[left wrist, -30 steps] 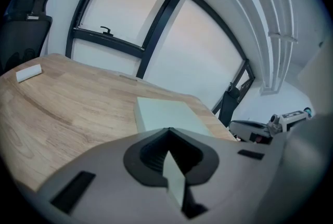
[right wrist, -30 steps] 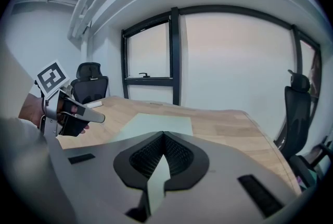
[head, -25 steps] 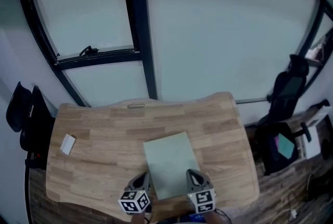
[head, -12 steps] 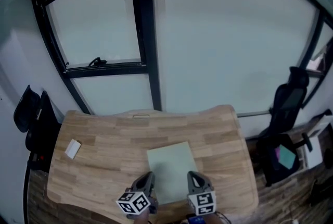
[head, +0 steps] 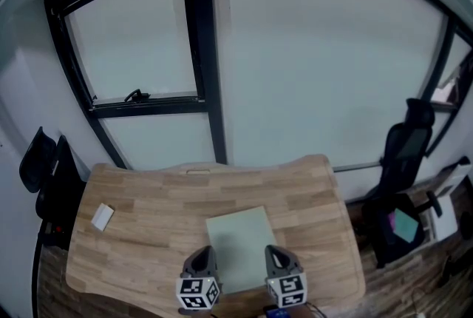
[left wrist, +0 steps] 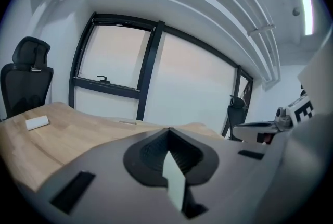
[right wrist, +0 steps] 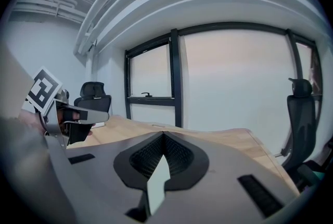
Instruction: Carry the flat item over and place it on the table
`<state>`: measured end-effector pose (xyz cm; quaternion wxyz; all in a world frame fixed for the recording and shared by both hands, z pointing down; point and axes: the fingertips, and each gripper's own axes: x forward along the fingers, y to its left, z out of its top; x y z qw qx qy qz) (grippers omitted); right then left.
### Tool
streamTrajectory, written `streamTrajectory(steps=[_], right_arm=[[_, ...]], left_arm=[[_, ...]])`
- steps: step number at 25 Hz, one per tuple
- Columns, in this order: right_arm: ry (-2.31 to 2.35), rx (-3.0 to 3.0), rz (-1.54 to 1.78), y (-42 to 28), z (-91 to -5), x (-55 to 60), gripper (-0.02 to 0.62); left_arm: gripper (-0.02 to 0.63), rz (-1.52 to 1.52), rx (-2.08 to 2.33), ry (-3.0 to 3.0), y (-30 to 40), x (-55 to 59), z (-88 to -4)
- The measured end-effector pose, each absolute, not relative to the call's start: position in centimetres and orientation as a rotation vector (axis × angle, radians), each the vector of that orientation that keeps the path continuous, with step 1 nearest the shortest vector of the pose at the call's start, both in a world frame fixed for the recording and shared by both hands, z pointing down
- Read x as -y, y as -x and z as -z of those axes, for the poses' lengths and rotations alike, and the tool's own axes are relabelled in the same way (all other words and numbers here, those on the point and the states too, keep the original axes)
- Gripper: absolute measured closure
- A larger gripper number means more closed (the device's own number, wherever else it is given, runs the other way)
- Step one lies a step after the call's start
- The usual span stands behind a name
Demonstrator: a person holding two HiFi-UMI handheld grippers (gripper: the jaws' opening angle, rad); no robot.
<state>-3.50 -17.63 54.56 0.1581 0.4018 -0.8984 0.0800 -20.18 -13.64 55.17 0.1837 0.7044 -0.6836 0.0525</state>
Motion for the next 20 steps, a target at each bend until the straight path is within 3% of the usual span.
streamTrajectory(steps=[20], right_arm=[[-1.19,2.548,-0.257,2.73,-55.05,18.25,0.598]], left_arm=[[0.606,-0.181,1.907,-1.994,19.8,14.27,-55.92]])
